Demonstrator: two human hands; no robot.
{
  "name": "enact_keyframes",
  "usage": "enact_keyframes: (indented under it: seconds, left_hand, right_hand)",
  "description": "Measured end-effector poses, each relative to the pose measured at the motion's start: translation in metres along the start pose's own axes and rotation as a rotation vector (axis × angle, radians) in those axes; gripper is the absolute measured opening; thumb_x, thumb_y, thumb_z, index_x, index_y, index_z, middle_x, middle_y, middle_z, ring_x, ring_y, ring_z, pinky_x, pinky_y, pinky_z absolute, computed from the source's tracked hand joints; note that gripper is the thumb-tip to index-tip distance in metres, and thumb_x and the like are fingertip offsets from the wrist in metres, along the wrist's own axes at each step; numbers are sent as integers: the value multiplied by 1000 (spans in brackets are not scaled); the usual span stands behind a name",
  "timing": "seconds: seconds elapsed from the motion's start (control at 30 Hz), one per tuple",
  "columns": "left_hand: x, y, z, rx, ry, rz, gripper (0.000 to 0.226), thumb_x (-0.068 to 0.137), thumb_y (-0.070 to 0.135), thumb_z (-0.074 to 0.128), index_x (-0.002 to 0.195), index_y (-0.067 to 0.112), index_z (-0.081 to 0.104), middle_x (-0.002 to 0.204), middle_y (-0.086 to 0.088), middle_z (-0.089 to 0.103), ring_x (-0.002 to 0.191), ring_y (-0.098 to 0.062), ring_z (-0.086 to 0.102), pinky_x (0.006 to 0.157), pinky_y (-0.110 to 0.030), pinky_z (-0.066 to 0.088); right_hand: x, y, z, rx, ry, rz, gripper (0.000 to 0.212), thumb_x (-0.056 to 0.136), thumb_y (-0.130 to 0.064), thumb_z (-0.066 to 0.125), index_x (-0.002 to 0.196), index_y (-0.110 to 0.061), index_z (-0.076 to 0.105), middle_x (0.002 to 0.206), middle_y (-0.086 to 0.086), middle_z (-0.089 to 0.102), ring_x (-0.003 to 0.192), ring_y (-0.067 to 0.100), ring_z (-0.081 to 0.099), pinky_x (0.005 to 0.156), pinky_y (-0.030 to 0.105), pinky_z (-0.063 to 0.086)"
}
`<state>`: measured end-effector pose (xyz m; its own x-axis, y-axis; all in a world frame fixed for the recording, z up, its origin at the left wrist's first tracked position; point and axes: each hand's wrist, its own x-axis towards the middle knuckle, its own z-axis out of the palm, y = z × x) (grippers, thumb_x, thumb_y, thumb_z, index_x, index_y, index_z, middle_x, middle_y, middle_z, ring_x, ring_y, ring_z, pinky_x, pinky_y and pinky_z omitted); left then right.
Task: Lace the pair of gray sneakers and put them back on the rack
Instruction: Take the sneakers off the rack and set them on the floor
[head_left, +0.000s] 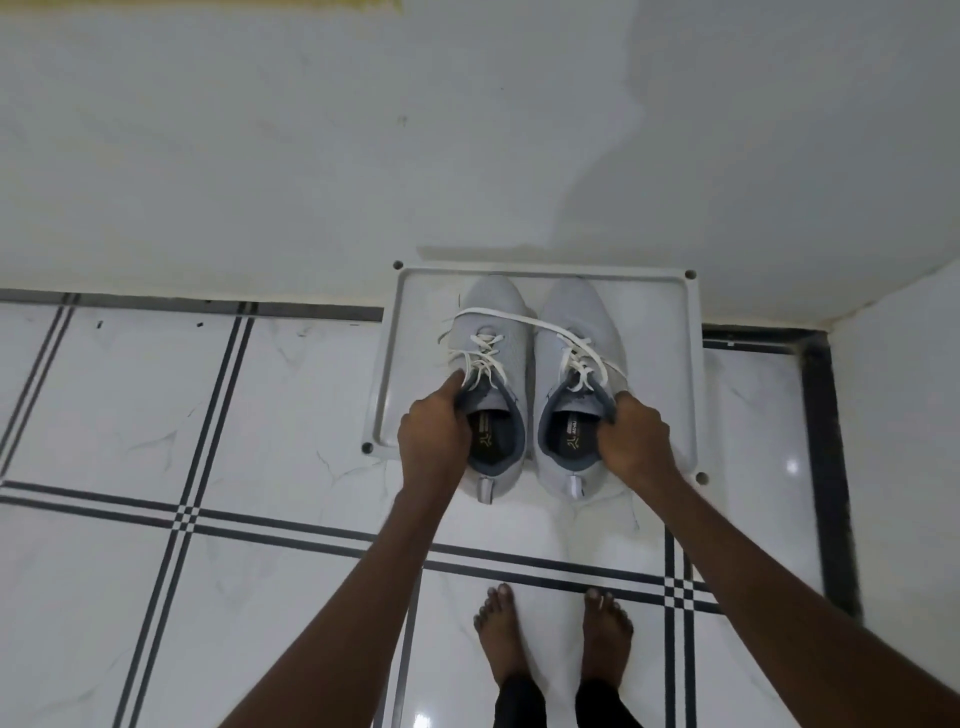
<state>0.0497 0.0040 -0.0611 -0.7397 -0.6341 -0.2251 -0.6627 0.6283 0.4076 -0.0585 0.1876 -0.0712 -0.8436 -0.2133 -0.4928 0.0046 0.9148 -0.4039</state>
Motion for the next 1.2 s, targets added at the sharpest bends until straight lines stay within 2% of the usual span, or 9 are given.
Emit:
enact_keyframes:
  seconds: [0.17,0.3,0.53,0.67,0.77,0.93,1.0,1.1,1.2]
  left_hand:
    - [-70,-4,-26,-67,55,21,59,87,-1,43,137,28,55,84,-13,72,72,-35,64,65,-40,53]
    - [-133,-13,-37,-109,91,29,59,88,1,45,138,31,55,80,-13,71,69,-34,63,64,-39,51]
    - [-246,-71,-14,-167,103,68,57,87,3,48,136,29,58,86,-10,74,75,-34,64,65,-38,51]
    - [-293,-121,38,-143,58,45,57,89,3,46,138,29,55,85,-8,72,70,-25,58,63,-29,40]
    - [-317,-157,91,-102,20,-5,56,90,4,45,140,29,53,90,-11,72,77,-30,62,65,-27,35]
    - [-324,-217,207,-63,-30,-63,53,93,5,42,140,26,53,94,-11,73,75,-25,60,64,-30,41]
    - [-321,-237,254,-65,-36,-69,51,94,5,42,139,24,54,95,-11,73,79,-28,65,67,-34,48]
    - [-309,-265,319,-53,-24,-78,50,93,5,41,137,24,56,94,-10,74,78,-31,66,69,-38,54]
    - [-297,-284,369,-30,-12,-74,50,93,4,40,135,23,57,91,-12,73,76,-34,65,67,-39,53]
  right_hand:
    - [-72,20,-18,26,53,-105,11,89,-7,47,96,0,53,92,23,66,84,43,62,69,41,46]
    - [-135,39,-17,44,89,-149,11,91,-7,47,98,-1,53,87,19,64,75,37,58,65,35,39]
    - [-241,93,39,60,114,-103,11,91,-8,47,96,-1,53,85,18,63,78,39,60,67,39,46]
    - [-268,137,111,85,98,-16,11,89,-6,46,94,-1,54,86,18,62,74,33,55,64,35,39]
    - [-272,171,175,99,71,51,16,87,-7,46,98,0,55,96,22,65,89,41,61,73,40,44]
    - [-243,231,282,84,21,76,18,88,-6,47,103,2,55,100,24,66,95,44,63,78,41,46]
    - [-224,255,318,58,6,86,17,89,-6,46,101,2,54,101,25,66,95,45,62,76,38,43]
    - [-190,288,370,30,-2,79,16,87,-4,46,100,4,53,102,28,65,95,47,61,80,43,45]
    - [-162,311,409,-3,9,93,18,88,-3,45,101,5,52,104,30,64,97,48,61,83,46,46]
